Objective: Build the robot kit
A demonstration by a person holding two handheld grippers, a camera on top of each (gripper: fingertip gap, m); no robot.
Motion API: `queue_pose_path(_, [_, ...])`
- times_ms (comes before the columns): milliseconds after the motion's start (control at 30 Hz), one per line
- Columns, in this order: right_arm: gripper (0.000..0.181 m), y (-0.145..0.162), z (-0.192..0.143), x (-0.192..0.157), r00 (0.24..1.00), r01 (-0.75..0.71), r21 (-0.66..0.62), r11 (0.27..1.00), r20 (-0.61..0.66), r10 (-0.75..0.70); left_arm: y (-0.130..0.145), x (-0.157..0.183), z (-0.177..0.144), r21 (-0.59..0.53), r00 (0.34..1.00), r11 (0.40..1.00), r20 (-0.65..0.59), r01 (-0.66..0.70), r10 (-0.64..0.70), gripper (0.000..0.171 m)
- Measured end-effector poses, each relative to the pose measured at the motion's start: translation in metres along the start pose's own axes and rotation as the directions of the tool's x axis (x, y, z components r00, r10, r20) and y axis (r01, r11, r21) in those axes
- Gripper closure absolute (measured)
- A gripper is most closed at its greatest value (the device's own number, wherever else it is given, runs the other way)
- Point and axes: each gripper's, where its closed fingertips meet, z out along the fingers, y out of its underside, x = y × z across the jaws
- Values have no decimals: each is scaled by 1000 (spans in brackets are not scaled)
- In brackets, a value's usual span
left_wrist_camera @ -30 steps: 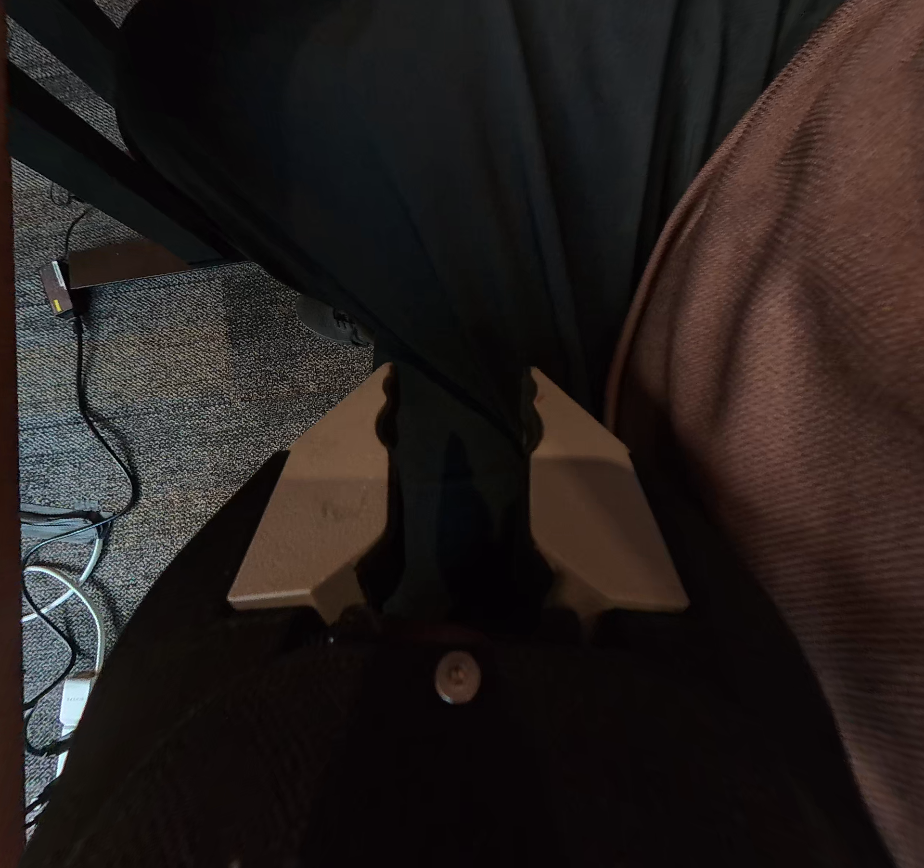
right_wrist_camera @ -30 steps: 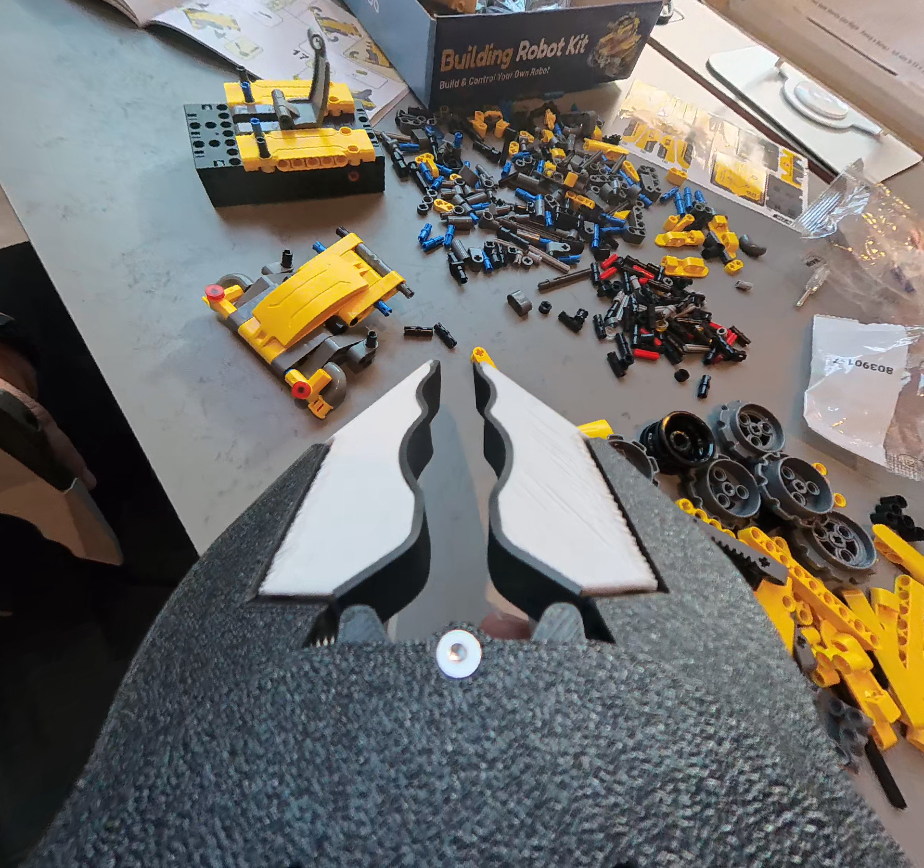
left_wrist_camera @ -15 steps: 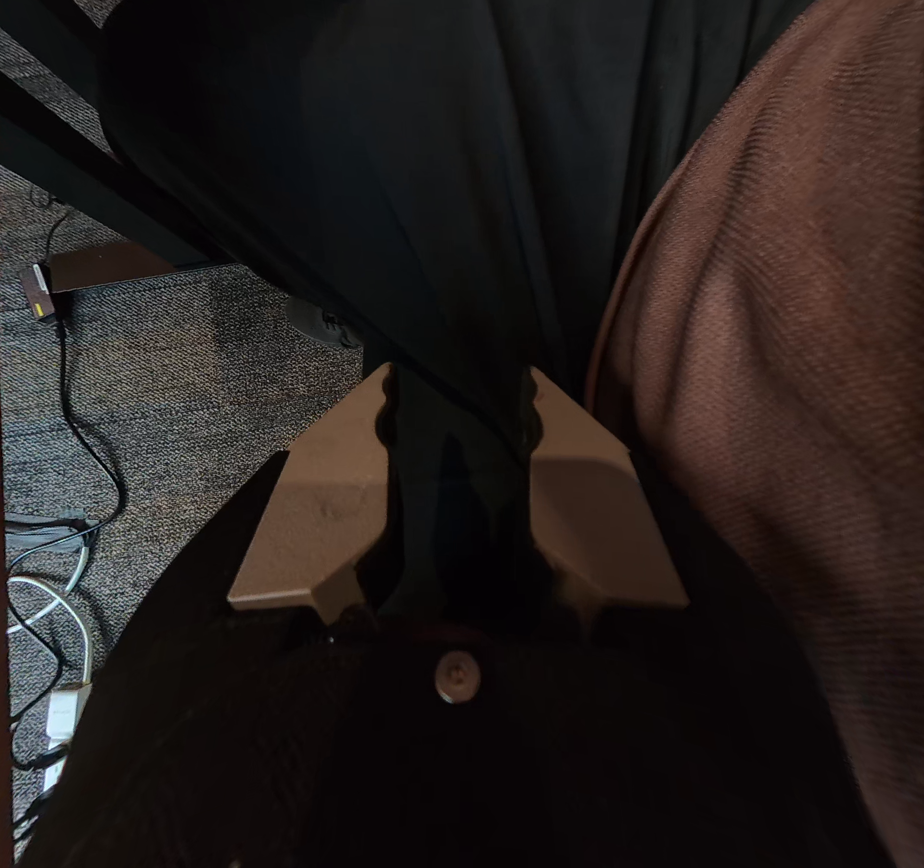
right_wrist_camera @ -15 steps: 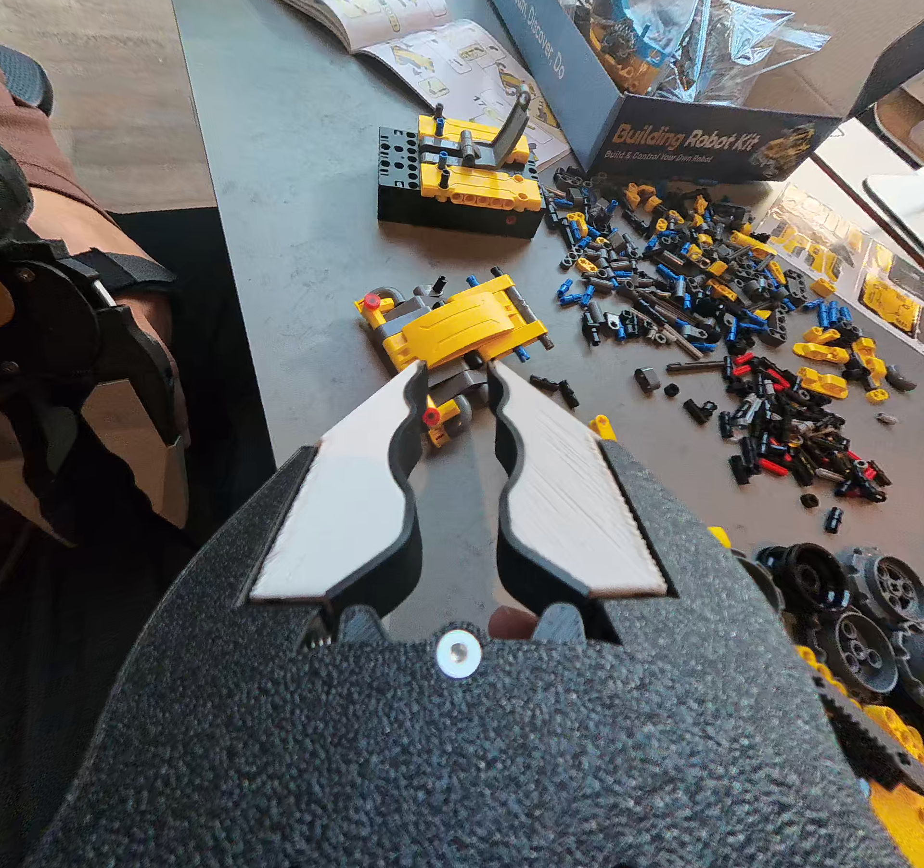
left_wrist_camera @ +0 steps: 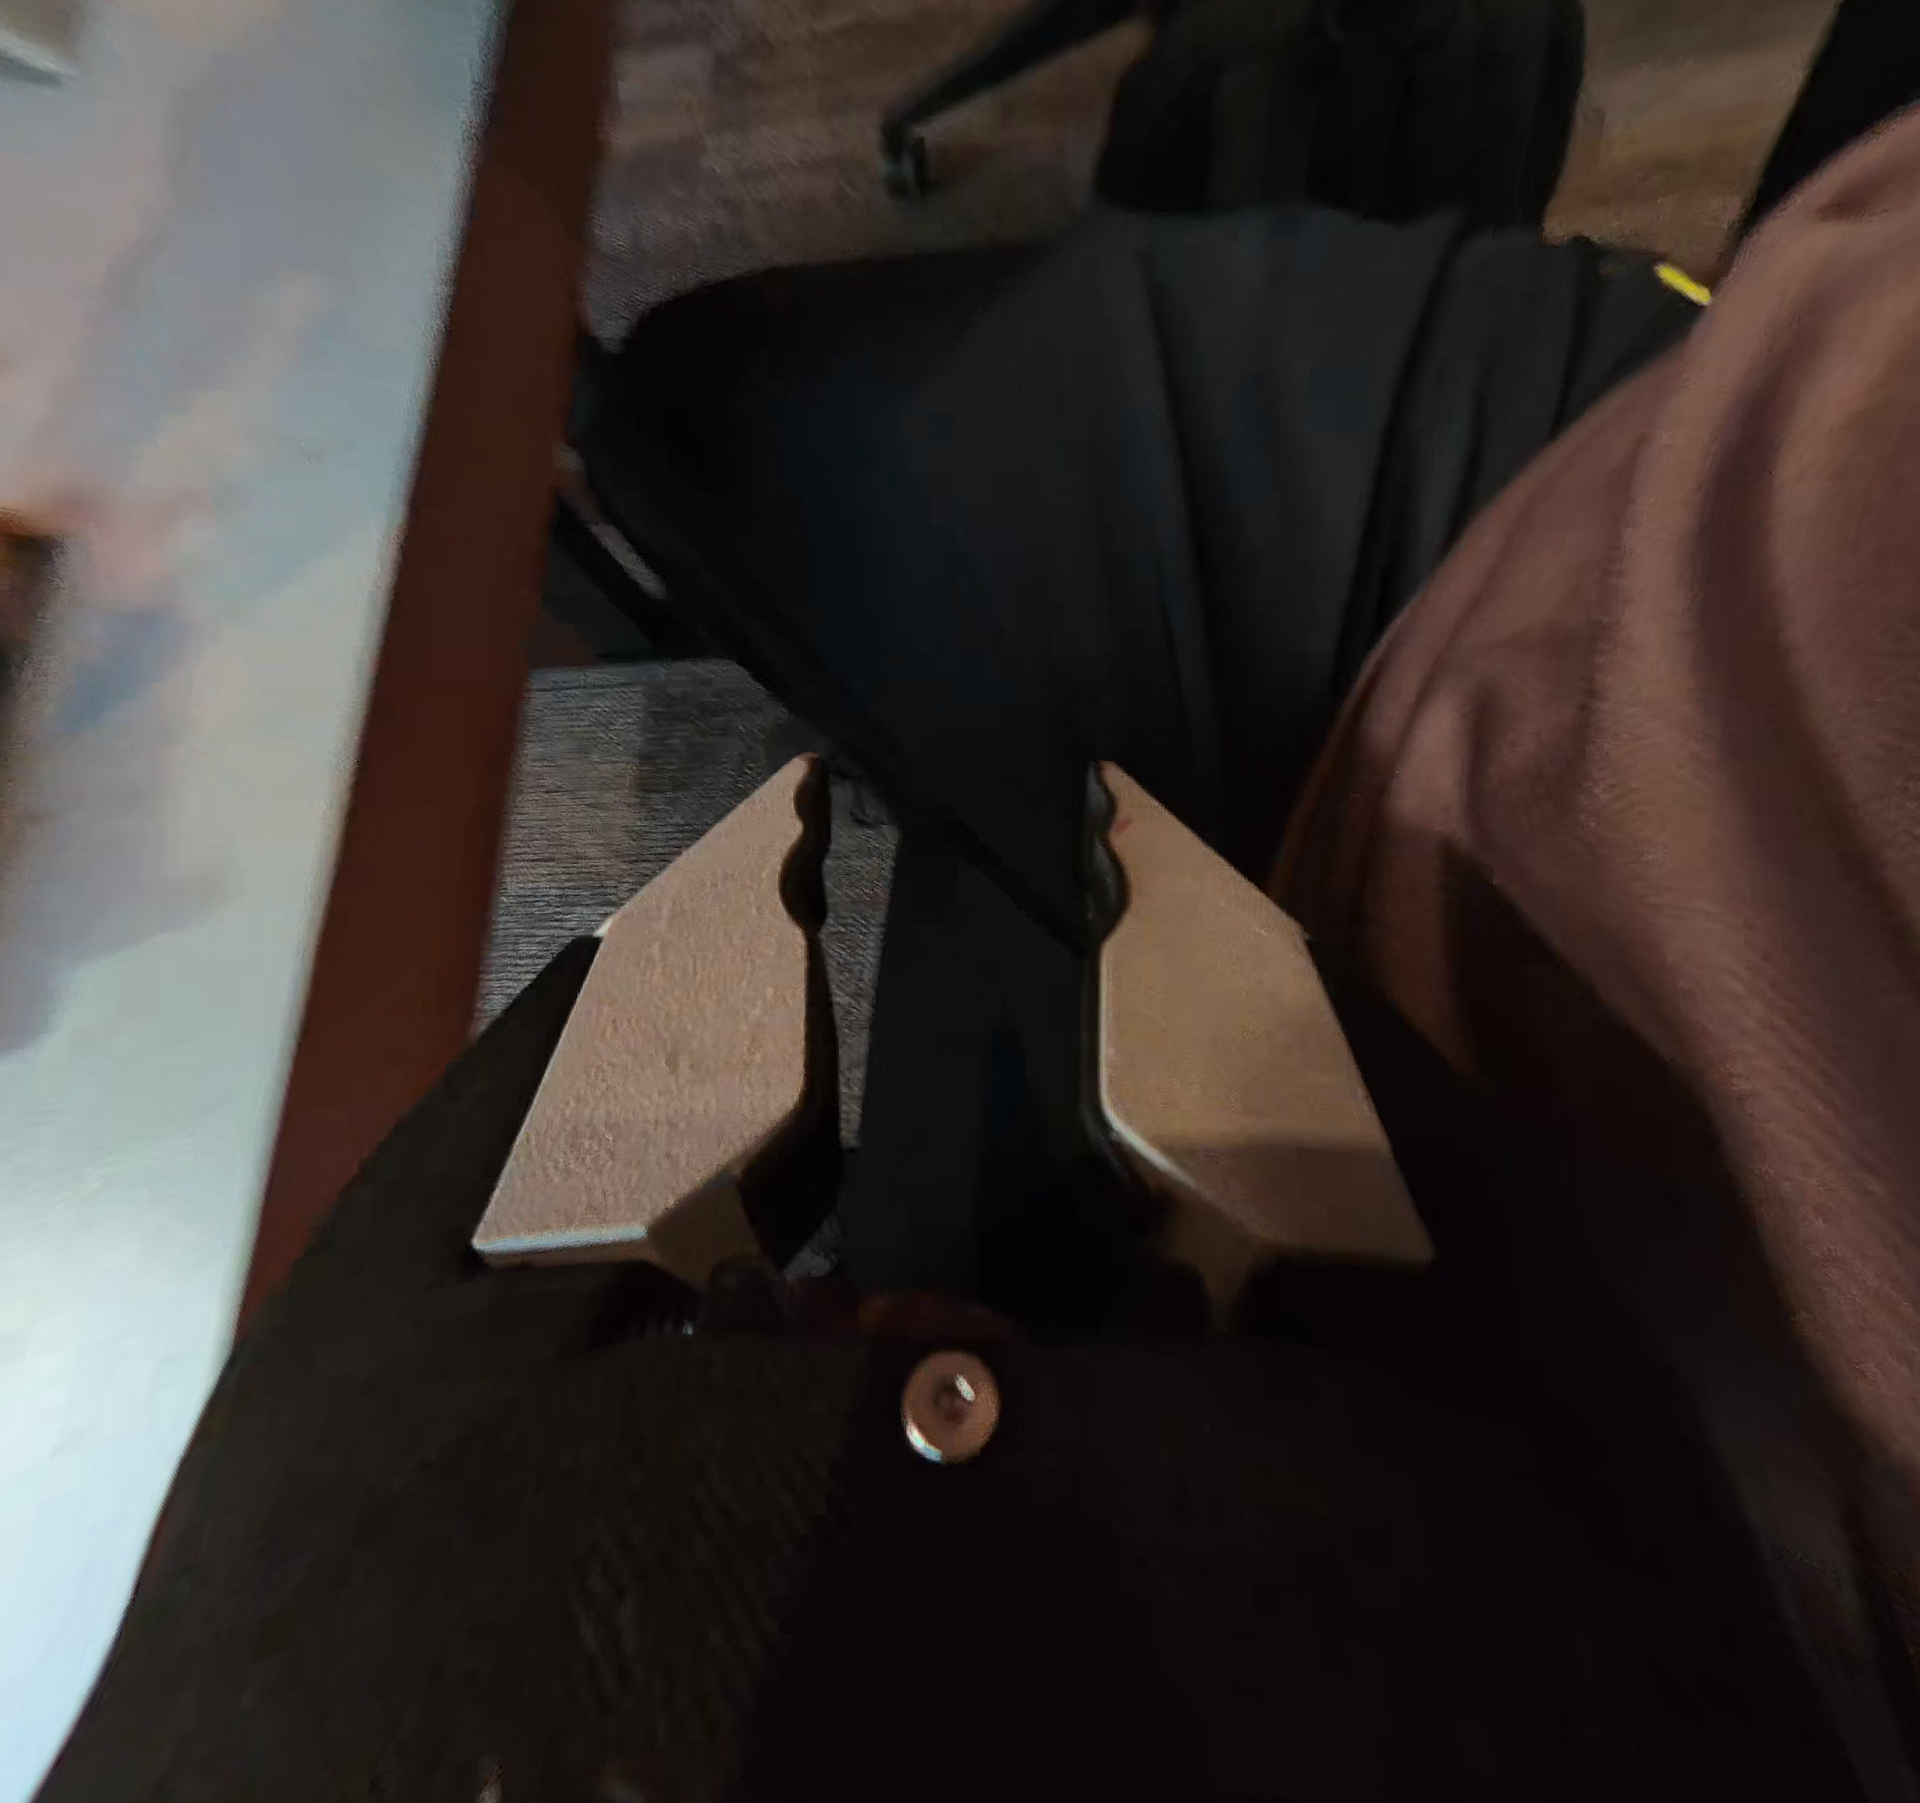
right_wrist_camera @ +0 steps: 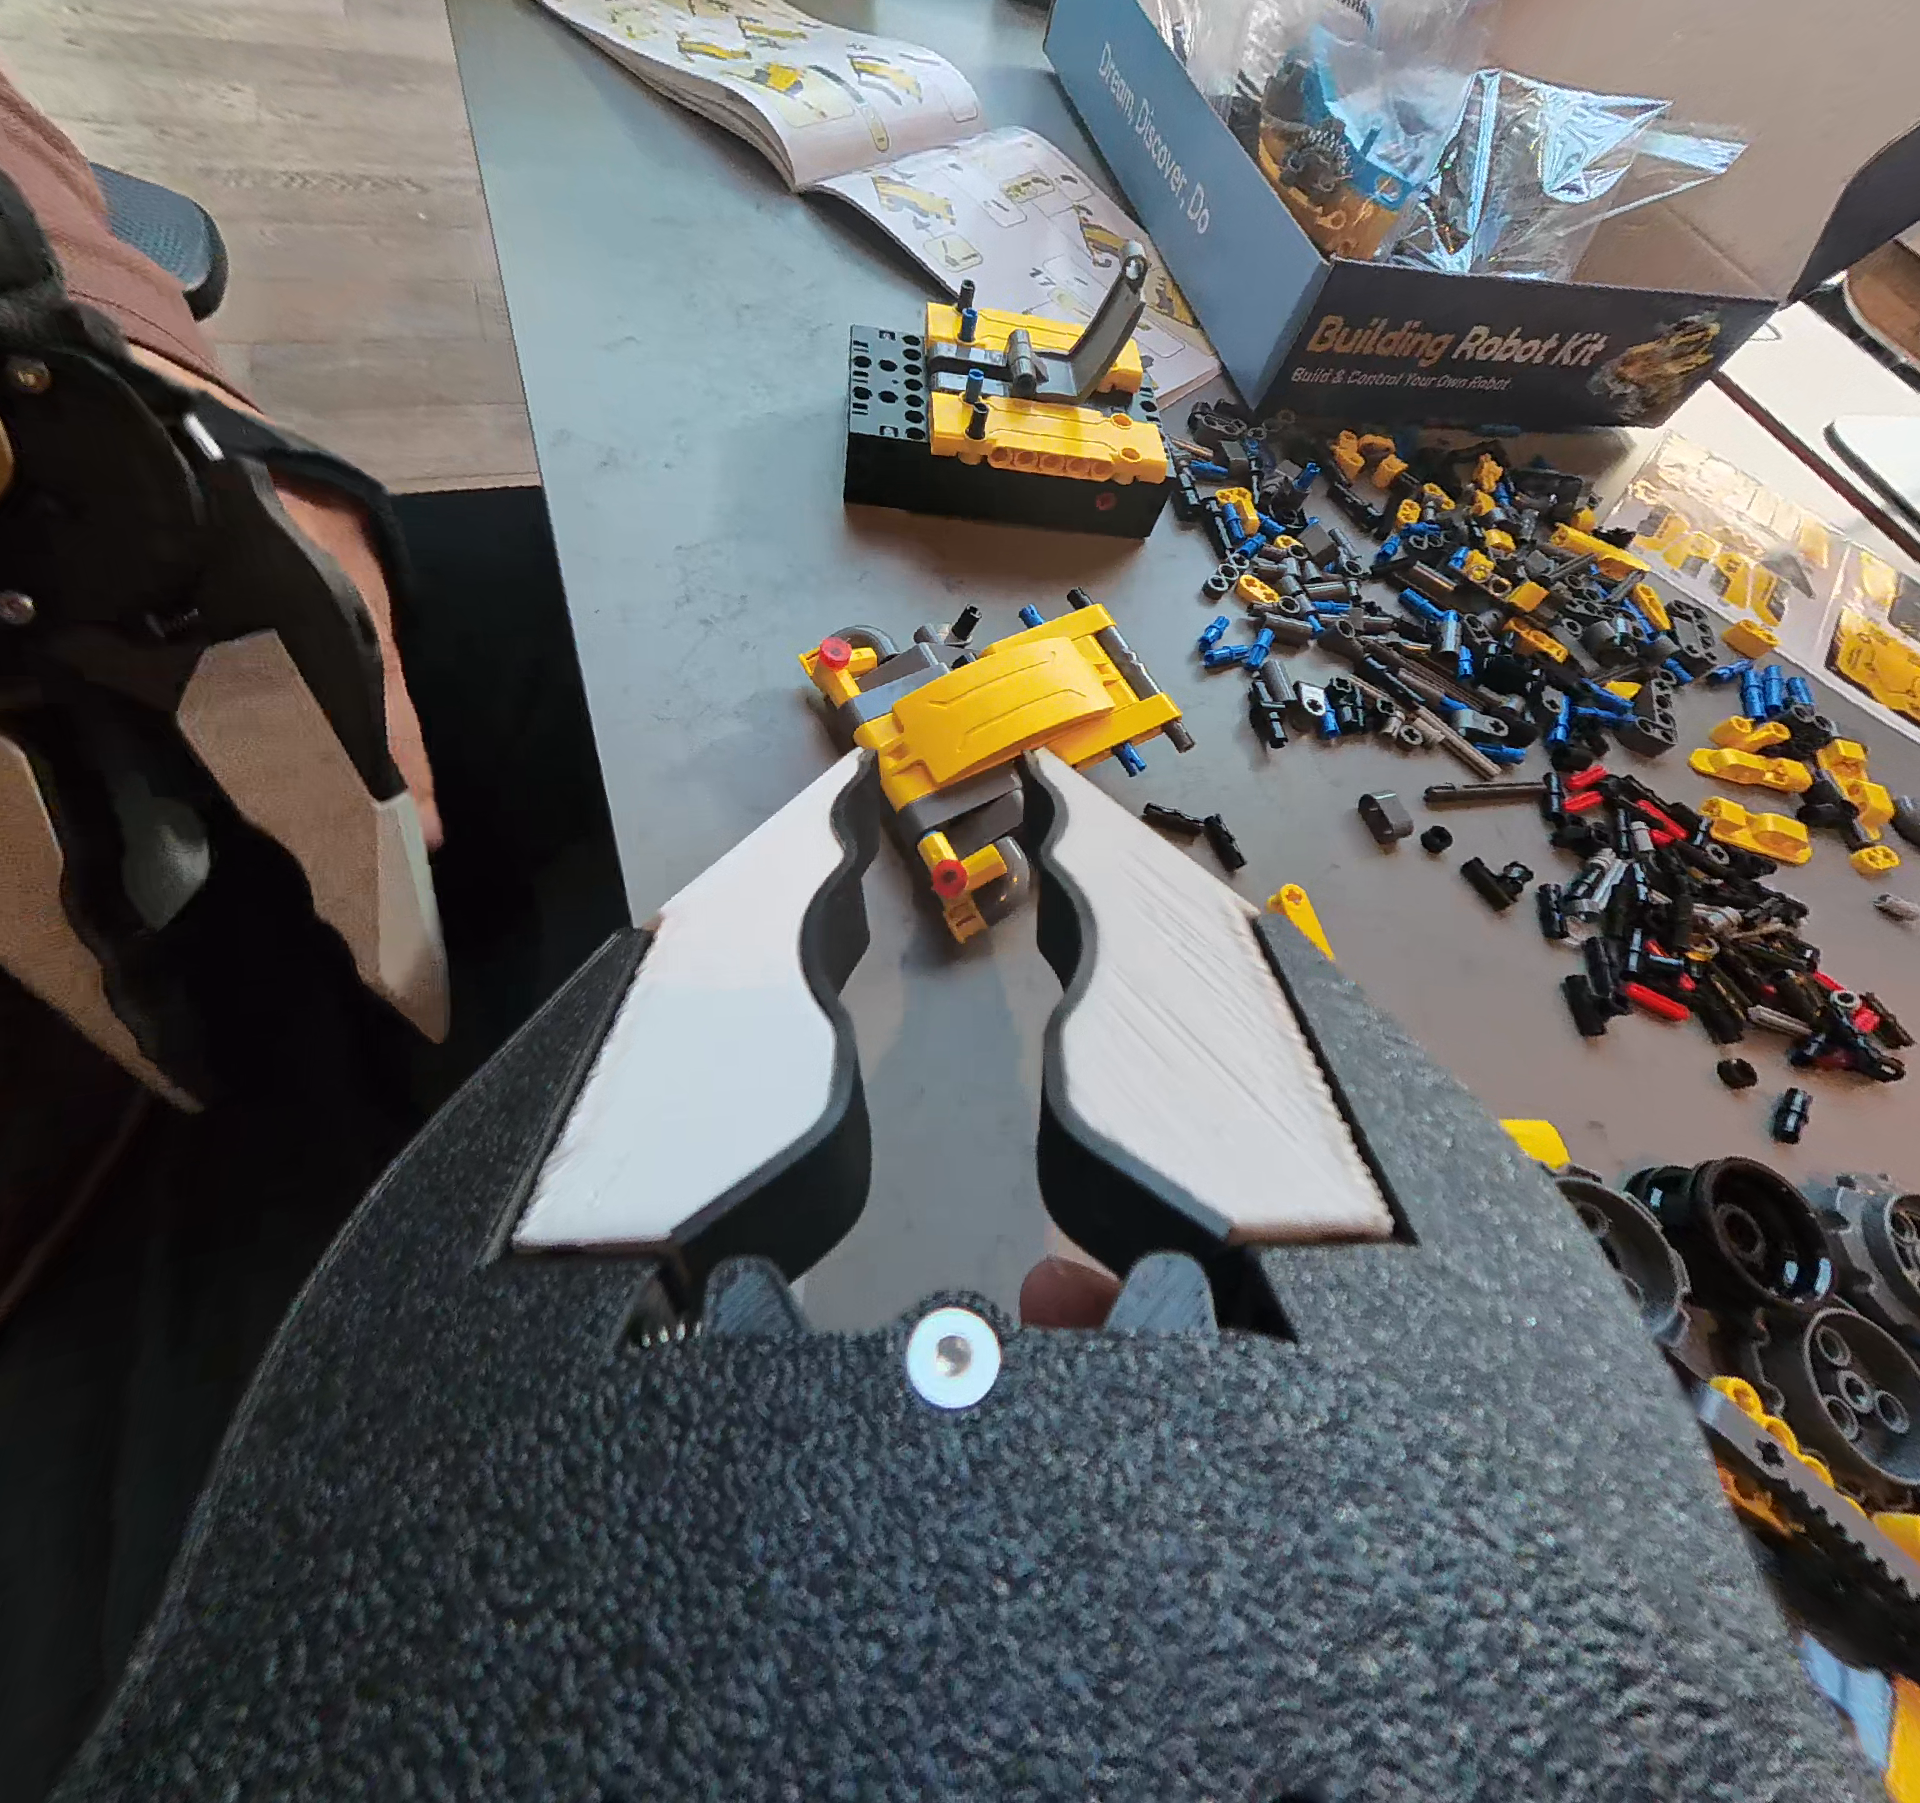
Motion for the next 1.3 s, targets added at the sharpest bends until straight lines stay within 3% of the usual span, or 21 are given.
queue_pose_path(200, [155,-2,-17,-13,999,-17,41,999,31,15,-1,-37,-41,85,968,979,160,184,-195,122])
queue_pose_path(400, [151,6,-18,-13,1000,-13,11,1000,0,13,24,-34,-64,134,900,925,220,355,-377,123])
queue_pose_path(867, [152,19,-17,-2,998,-14,-20,1000,-55,13,-4,-72,-77,137,916,969,322,206,-240,124])
queue_pose_path(1033, [150,26,-14,1,998,-16,-64,998,-59,12,-2,-87,-86,257,881,917,288,305,-374,124])
queue_pose_path(1300, [150,28,-10,9,997,-74,-66,995,-8,73,4,-75,-76,318,888,867,132,383,-440,129])
